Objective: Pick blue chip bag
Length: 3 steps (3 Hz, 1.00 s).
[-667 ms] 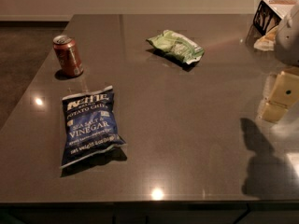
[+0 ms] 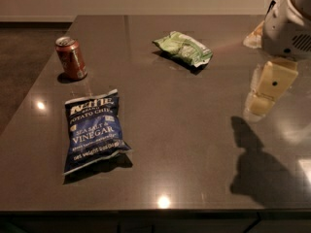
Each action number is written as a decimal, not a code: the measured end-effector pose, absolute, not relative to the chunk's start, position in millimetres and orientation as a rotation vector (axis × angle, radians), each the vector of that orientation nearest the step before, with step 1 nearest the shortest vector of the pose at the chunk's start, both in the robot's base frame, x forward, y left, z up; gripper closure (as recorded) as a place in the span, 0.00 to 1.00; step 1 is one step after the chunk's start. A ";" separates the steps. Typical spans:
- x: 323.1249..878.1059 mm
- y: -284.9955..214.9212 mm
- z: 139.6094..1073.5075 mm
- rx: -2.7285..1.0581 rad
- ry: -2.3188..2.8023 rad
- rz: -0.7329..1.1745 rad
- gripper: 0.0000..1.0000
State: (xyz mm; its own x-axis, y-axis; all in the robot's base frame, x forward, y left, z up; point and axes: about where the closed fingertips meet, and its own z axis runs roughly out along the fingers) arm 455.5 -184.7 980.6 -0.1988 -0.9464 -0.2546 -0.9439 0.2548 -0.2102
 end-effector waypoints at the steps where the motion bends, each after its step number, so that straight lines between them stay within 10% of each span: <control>1: 477.7 -139.6 980.5 -1.735 2.171 0.066 0.00; 3: 495.4 -62.6 957.3 -1.715 2.162 0.150 0.00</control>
Offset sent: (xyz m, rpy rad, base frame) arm 0.0559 0.1379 -0.0258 0.1367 0.0503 0.0308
